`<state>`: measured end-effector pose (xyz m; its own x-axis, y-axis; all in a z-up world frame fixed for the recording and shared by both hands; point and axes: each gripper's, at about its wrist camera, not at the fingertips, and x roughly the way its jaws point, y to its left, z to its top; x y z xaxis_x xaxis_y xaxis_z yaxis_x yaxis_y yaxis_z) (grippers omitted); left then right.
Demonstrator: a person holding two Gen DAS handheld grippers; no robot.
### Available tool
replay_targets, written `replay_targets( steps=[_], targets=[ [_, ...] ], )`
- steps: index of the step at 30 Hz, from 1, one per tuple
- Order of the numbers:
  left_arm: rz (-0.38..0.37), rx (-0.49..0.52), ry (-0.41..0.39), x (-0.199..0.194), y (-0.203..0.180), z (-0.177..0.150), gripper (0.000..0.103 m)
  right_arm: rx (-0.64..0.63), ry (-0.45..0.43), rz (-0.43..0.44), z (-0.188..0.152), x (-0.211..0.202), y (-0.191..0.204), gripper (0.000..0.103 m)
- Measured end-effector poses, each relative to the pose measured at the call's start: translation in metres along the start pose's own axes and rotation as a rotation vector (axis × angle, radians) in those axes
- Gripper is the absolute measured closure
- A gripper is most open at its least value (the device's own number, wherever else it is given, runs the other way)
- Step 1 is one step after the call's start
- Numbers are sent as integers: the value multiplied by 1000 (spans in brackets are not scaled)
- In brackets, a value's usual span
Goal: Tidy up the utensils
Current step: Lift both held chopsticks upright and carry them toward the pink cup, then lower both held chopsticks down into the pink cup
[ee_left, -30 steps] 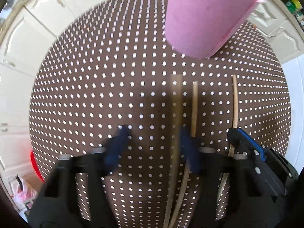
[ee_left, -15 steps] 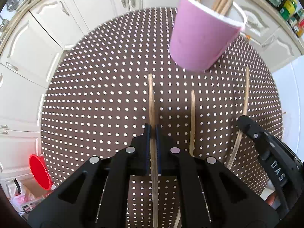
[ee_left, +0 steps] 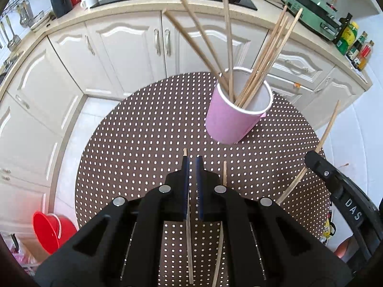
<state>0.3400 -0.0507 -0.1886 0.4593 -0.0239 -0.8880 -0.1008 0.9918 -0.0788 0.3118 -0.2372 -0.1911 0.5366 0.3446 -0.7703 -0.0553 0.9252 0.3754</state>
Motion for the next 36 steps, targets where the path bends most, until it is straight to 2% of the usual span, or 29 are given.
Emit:
replay_targets(
  steps=[4, 5, 7, 8, 10, 14, 19, 21, 22, 25, 26, 27, 32, 36],
  targets=[
    [-48, 17, 54, 9, 7, -10, 96, 0, 6, -1, -1, 1, 0, 98],
    [-61, 19, 83, 14, 9, -14, 93, 3, 14, -2, -2, 3, -1, 98],
    [-77, 15, 147, 29, 15, -23, 56, 14, 29, -3, -5, 7, -4, 98],
    [-94, 6, 166, 36, 19, -26, 34, 26, 39, -3, -7, 9, -7, 98],
    [-89, -23, 158, 44, 23, -32, 34, 36, 54, -5, -10, 13, -10, 98],
    [-49, -31, 226, 71, 25, -36, 34, 51, 88, -18, -11, 24, -15, 98],
    [23, -37, 269, 104, 26, -38, 36, 49, 126, -38, -11, 39, -17, 98],
    [45, -38, 300, 119, 26, -40, 43, 54, 138, -44, -12, 44, -18, 98],
    [57, -37, 299, 123, 23, -40, 43, 58, 146, -46, -11, 48, -18, 98],
    [72, 17, 236, 122, 15, -38, 60, 54, 161, -55, -11, 55, -17, 98],
    [64, 30, 215, 119, 12, -37, 83, 54, 164, -55, -11, 56, -17, 98],
    [76, 42, 206, 118, 11, -38, 95, 53, 166, -54, -11, 57, -17, 98],
    [77, 25, 200, 110, 18, -39, 97, 44, 152, -47, -10, 52, -14, 98],
    [69, 15, 163, 85, 29, -34, 97, 38, 120, -37, -7, 40, -10, 98]
  ],
)
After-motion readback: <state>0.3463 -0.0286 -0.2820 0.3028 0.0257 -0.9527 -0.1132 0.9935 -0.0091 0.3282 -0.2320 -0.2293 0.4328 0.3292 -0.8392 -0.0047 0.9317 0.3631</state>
